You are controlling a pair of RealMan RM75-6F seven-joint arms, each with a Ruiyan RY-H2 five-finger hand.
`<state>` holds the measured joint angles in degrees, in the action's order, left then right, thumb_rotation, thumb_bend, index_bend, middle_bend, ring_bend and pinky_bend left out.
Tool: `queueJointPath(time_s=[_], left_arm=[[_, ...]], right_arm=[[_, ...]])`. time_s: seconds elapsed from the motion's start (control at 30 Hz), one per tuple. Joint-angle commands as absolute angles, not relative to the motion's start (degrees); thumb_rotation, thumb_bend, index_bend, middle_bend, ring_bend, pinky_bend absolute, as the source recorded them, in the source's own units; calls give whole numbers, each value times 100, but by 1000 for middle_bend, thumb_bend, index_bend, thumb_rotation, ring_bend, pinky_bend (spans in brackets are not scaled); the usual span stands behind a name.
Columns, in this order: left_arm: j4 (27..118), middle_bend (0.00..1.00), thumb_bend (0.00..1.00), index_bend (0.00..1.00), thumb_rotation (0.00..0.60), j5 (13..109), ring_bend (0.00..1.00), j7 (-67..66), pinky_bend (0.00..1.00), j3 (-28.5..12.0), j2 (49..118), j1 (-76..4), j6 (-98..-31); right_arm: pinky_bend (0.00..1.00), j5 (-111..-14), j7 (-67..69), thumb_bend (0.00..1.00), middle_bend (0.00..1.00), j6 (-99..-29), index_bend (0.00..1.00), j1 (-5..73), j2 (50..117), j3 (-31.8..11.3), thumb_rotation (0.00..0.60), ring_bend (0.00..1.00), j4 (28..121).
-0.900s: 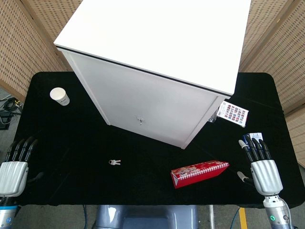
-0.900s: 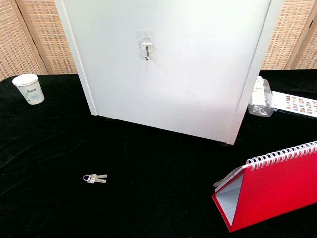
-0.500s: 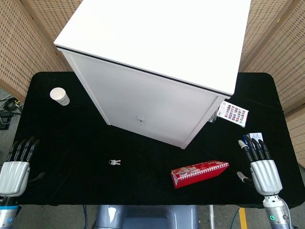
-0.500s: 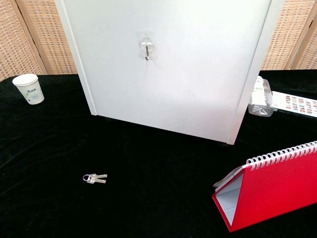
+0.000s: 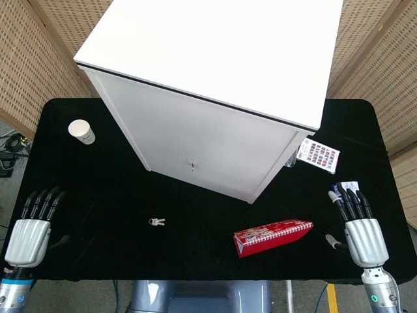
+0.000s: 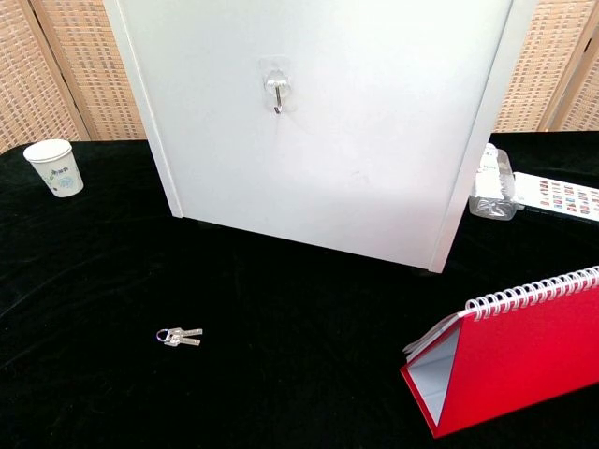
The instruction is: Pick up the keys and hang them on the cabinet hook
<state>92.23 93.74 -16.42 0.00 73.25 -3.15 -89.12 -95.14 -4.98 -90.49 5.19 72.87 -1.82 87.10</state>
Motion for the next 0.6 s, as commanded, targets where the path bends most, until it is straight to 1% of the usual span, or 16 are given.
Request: queueJointPath(time_s=[0.03, 0.07, 0.1, 0.13, 0.17, 0.2, 0.27, 0.33, 0.37, 0.43, 0.53, 0.6], left_arm=[[9148, 99, 99, 0, 600, 9476, 214, -1673, 165, -8, 7405, -420, -8827], [9115, 206, 103, 5, 600, 9517, 340, -1661, 277, -1, 7423, -475, -8762], [9082, 291, 105, 18, 600, 9550, 416, -1662, 345, 6, 7443, -553, -8648], [9042, 409, 108, 54, 600, 9599, 517, -1692, 426, 21, 7467, -660, -8484], [8987, 524, 113, 112, 600, 9624, 613, -1670, 495, 13, 7512, -765, -8341], [8943, 596, 118, 158, 600, 9620, 671, -1650, 541, 0, 7552, -829, -8257], [8829, 770, 131, 291, 600, 9574, 802, -1624, 664, -25, 7657, -1028, -7933], [8782, 843, 137, 354, 600, 9434, 856, -1670, 727, -74, 7712, -1192, -7617], [8762, 867, 140, 368, 600, 9338, 874, -1735, 748, -111, 7748, -1325, -7371], [8749, 897, 158, 381, 600, 9229, 894, -1834, 773, -167, 7806, -1501, -7084], [8755, 917, 234, 396, 600, 9014, 908, -1970, 788, -237, 7873, -1773, -6610], [8758, 918, 240, 399, 600, 8862, 908, -2054, 788, -301, 7923, -1938, -6358]], right_arm=[[0, -9518, -498, 98, 0, -9045, 60, 516, 7290, -174, 600, 0, 8714], [0, -9523, -497, 98, 0, -9046, 63, 516, 7289, -172, 600, 0, 8716], [0, -9526, -494, 98, 0, -9048, 65, 516, 7289, -171, 600, 0, 8719], [0, -9530, -490, 98, 0, -9052, 66, 516, 7288, -172, 600, 0, 8718], [0, -9524, -483, 98, 0, -9054, 68, 517, 7286, -178, 600, 0, 8716], [0, -9518, -474, 98, 0, -9054, 69, 517, 7283, -182, 600, 0, 8718], [0, -9498, -449, 98, 0, -9055, 71, 515, 7273, -192, 600, 0, 8723], [0, -9485, -430, 98, 0, -9054, 73, 513, 7265, -197, 600, 0, 8726], [0, -9478, -410, 98, 0, -9059, 75, 511, 7258, -202, 600, 0, 8730], [0, -9466, -385, 97, 0, -9063, 77, 511, 7249, -212, 600, 0, 8731], [0, -9454, -351, 98, 0, -9069, 80, 512, 7239, -225, 600, 0, 8728], [0, -9440, -326, 98, 0, -9069, 81, 512, 7233, -234, 600, 0, 8724]])
